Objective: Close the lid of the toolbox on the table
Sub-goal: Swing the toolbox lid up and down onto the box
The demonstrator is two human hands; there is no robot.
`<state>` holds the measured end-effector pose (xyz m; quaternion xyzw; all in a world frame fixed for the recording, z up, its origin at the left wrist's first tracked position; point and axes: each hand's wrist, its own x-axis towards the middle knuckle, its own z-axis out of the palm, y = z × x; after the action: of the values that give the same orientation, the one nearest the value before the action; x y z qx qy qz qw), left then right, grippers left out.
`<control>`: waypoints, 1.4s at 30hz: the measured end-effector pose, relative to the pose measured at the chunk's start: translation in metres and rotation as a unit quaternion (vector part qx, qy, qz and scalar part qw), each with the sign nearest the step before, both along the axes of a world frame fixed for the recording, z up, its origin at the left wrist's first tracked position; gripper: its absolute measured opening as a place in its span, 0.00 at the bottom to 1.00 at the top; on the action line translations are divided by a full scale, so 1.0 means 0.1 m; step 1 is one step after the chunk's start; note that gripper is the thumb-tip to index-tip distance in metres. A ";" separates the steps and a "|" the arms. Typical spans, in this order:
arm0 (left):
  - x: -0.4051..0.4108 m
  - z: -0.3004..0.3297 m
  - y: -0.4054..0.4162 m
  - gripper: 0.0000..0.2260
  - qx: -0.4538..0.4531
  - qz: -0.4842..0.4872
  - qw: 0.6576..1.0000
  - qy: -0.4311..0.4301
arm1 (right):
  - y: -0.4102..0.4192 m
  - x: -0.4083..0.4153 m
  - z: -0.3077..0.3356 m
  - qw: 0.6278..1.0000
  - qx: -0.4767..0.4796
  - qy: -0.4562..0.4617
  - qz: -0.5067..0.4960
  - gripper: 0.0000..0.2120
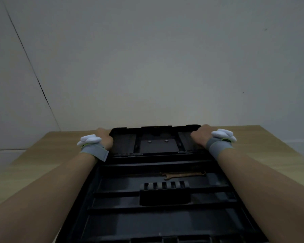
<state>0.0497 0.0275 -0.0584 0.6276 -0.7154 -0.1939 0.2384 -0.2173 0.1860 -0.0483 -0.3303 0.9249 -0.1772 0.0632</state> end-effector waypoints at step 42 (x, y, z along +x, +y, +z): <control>-0.11 0.50 0.20 0.26 -0.031 0.095 0.970 0.221 | 0.15 0.05 0.43 0.970 -0.223 -0.019 -0.094 0.19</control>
<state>0.0387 0.0480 -0.0088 0.6263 -0.5882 -0.2818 0.4271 -0.2123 0.2007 -0.0052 -0.2437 0.8879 -0.3901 -0.0110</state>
